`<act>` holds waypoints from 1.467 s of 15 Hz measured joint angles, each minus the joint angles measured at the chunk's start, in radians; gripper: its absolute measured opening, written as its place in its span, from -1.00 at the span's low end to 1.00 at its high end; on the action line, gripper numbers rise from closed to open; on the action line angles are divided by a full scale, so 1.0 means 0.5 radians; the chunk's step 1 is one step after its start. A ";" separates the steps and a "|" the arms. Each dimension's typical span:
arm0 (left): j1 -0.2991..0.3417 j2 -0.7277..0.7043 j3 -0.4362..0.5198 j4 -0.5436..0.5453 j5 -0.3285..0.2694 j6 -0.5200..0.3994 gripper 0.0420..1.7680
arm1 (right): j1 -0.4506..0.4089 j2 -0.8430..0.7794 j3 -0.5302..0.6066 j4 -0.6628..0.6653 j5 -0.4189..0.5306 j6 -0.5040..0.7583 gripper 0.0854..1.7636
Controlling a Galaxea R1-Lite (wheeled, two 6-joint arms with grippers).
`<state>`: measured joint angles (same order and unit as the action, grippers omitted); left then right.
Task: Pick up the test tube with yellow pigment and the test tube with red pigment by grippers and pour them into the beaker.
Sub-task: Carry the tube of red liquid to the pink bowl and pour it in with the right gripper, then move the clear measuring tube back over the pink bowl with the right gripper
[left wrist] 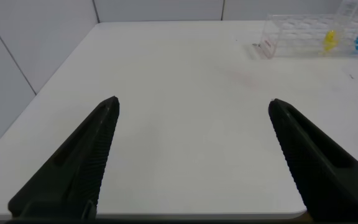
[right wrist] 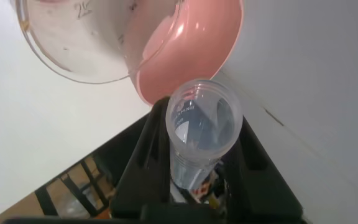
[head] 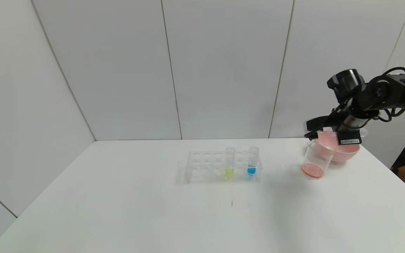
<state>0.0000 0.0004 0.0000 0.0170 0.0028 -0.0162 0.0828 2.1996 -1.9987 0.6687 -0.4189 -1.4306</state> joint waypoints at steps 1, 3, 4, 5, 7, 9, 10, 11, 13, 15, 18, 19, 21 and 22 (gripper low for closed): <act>-0.001 0.000 0.000 0.001 0.000 -0.001 0.94 | -0.030 -0.021 0.000 0.003 0.100 0.003 -0.46; 0.000 0.000 0.000 0.000 -0.001 -0.001 0.94 | -0.099 -0.070 0.002 0.015 0.328 0.040 -0.46; 0.000 0.000 0.000 0.000 0.000 0.000 0.94 | -0.132 -0.091 0.003 0.035 0.496 0.092 -0.46; 0.000 0.000 0.000 0.000 0.000 0.000 0.94 | -0.171 -0.114 0.005 0.070 0.700 0.162 -0.46; 0.000 0.000 0.000 0.000 -0.001 -0.001 0.94 | -0.253 -0.166 0.011 0.130 1.040 0.351 -0.46; 0.000 0.000 0.000 0.000 0.000 -0.001 0.94 | -0.320 -0.233 0.034 0.160 1.278 0.623 -0.46; 0.000 0.000 0.000 0.000 -0.001 0.000 0.94 | -0.350 -0.262 0.039 0.163 1.383 0.697 -0.46; 0.000 0.000 0.000 0.000 -0.001 0.000 0.94 | -0.393 -0.291 0.042 0.159 1.489 0.734 -0.46; 0.000 0.000 0.000 0.000 0.000 -0.001 0.94 | -0.495 -0.323 0.045 0.145 1.671 0.762 -0.46; 0.000 0.000 0.000 0.000 -0.001 -0.002 0.94 | -0.589 -0.346 0.046 0.143 1.842 0.872 -0.46; 0.000 0.000 0.000 0.000 0.000 -0.001 0.94 | -0.691 -0.361 0.046 0.103 1.978 1.035 -0.46; 0.000 0.000 0.000 0.000 -0.001 -0.001 0.94 | -0.703 -0.363 0.046 0.086 1.981 1.111 -0.46; 0.000 0.000 0.000 0.000 0.000 0.000 0.94 | -0.711 -0.361 0.046 -0.011 1.983 1.327 -0.46; 0.000 0.000 0.000 0.000 0.000 -0.001 0.94 | -0.708 -0.354 0.046 -0.090 1.986 1.441 -0.46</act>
<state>0.0000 0.0004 0.0000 0.0170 0.0028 -0.0166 -0.2713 2.0228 -1.9757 0.6238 0.5740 -0.7102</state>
